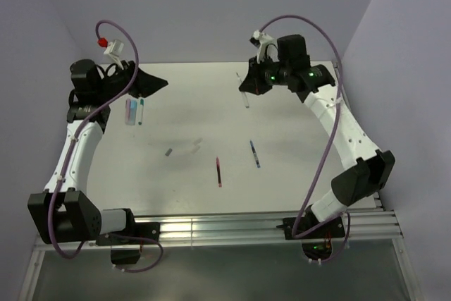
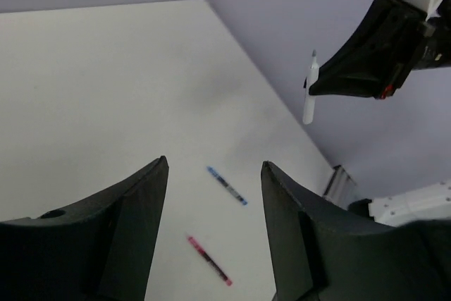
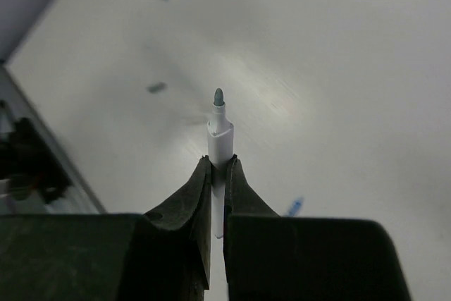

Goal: Insert the pens into the pen caps
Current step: Pick up the pen from the center of the board.

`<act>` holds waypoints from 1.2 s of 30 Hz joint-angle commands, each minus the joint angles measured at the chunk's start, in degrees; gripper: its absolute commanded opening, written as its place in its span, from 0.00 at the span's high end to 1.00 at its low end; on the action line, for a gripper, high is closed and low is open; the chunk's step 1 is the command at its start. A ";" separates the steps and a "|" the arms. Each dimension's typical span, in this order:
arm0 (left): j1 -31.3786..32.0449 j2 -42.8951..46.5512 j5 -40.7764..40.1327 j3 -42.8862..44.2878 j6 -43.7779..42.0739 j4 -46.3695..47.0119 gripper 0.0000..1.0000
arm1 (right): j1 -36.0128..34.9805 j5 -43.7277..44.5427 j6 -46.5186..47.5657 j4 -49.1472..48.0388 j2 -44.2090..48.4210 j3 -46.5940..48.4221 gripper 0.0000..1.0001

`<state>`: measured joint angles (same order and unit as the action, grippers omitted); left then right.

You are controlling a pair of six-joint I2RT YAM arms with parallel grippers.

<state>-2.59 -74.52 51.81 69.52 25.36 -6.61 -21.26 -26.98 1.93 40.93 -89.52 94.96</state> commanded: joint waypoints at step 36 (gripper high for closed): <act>17.44 -0.71 8.48 -17.40 54.53 72.35 0.51 | -13.90 -29.00 -19.78 -18.78 1.80 0.67 1.00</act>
<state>14.33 -74.96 60.99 51.07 79.31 62.67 -34.48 -54.63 -17.08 24.80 -87.72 95.22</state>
